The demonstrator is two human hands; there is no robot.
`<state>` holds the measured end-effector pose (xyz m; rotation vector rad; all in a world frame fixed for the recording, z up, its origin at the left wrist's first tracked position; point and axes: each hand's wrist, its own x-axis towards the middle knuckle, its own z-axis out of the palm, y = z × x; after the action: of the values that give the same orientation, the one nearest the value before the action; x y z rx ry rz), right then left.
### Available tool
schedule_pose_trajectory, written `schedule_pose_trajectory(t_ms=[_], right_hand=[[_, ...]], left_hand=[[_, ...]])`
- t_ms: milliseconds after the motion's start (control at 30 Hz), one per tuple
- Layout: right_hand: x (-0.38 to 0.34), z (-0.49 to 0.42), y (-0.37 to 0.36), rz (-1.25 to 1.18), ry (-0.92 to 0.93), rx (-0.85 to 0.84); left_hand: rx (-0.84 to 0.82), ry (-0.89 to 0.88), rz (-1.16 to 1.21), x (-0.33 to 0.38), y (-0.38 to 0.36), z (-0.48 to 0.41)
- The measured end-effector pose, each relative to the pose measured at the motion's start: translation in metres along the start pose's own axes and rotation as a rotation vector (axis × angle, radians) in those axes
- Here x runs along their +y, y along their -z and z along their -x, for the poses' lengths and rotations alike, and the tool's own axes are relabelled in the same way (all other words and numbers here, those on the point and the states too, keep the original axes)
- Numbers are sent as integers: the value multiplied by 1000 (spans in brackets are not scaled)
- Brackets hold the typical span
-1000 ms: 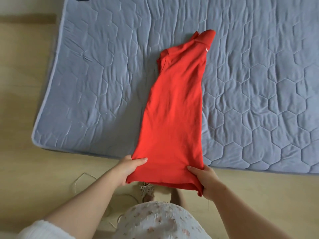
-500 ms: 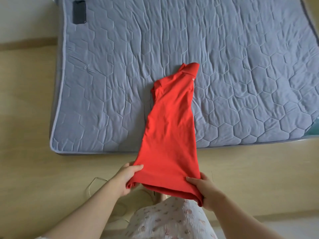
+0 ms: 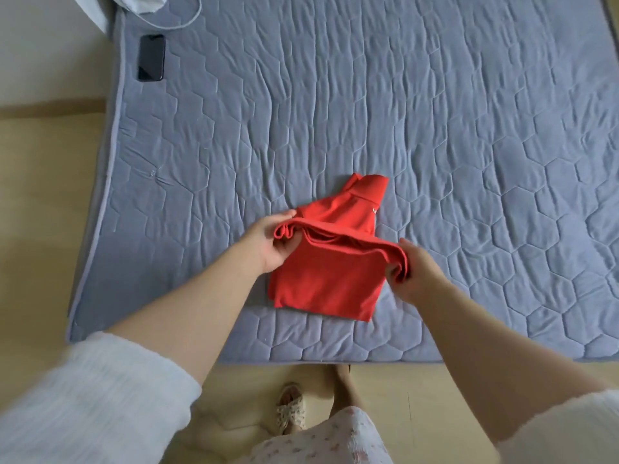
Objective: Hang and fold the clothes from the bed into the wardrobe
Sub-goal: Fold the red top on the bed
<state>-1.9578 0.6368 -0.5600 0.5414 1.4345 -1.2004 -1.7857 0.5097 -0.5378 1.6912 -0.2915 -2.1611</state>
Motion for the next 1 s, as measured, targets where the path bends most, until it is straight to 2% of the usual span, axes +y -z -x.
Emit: schedule_pose_trajectory(t_ms=[100, 167, 233, 300, 367, 567, 667, 767, 900, 933, 1000], right_hand=[[-50, -35, -31, -86, 98, -48], [-72, -58, -47, -134, 105, -44], [-81, -77, -53, 99, 100, -7], [-75, -96, -52, 340, 115, 40], [-63, -113, -45, 473, 112, 61], [-22, -153, -28, 619, -13, 59], [-5, -171, -27, 677, -2, 55], [6, -189, -24, 709, 60, 105], [12, -203, -18, 746, 79, 155], [11, -205, -18, 717, 66, 153], [8, -210, -21, 617, 45, 152]], left_hand=[[-37, -60, 137, 33, -43, -36], [-73, -112, 146, 43, -58, -63], [15, -150, -46, 38, -58, -88], [179, -180, -349, 19, -49, -107], [299, -209, -583, -2, -36, -126], [483, -196, -958, -50, 5, -168], [598, -176, -1180, -61, 23, -179], [529, -153, -1170, -67, 42, -185], [464, -137, -1274, -68, 60, -189], [445, -123, -1234, -66, 59, -192], [405, -136, -999, -58, 48, -197]])
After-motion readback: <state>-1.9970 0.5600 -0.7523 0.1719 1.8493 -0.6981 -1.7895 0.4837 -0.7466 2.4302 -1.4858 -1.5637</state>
